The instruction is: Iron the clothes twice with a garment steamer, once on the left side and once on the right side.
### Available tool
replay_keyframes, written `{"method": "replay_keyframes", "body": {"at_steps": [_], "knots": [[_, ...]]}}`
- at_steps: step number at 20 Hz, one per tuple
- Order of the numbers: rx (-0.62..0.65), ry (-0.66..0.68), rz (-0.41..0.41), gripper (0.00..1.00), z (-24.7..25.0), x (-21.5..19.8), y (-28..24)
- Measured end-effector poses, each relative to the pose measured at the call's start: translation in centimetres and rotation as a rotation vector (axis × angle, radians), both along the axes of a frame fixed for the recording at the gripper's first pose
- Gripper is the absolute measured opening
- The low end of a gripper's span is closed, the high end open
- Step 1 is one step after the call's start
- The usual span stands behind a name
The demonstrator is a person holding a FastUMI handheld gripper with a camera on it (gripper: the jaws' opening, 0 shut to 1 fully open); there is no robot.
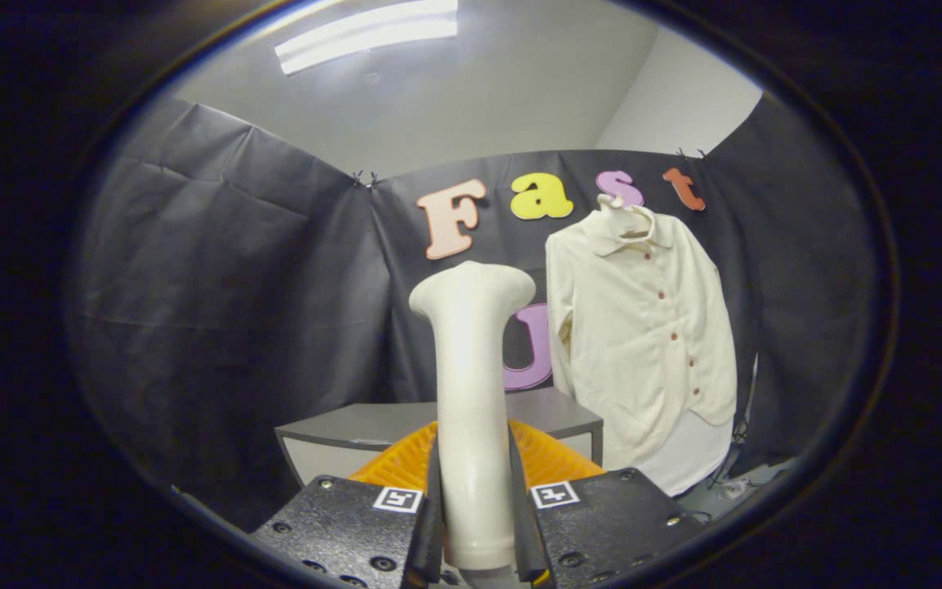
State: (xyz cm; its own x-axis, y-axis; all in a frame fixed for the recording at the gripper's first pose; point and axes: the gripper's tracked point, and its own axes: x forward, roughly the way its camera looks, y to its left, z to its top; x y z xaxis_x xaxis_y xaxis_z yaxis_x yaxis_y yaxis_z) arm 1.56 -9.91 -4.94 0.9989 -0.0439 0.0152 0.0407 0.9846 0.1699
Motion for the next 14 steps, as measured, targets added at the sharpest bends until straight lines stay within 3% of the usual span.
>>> {"method": "replay_keyframes", "body": {"at_steps": [14], "knots": [[-0.022,0.025,-0.019,0.34,-0.9,-1.8,0.7]]}}
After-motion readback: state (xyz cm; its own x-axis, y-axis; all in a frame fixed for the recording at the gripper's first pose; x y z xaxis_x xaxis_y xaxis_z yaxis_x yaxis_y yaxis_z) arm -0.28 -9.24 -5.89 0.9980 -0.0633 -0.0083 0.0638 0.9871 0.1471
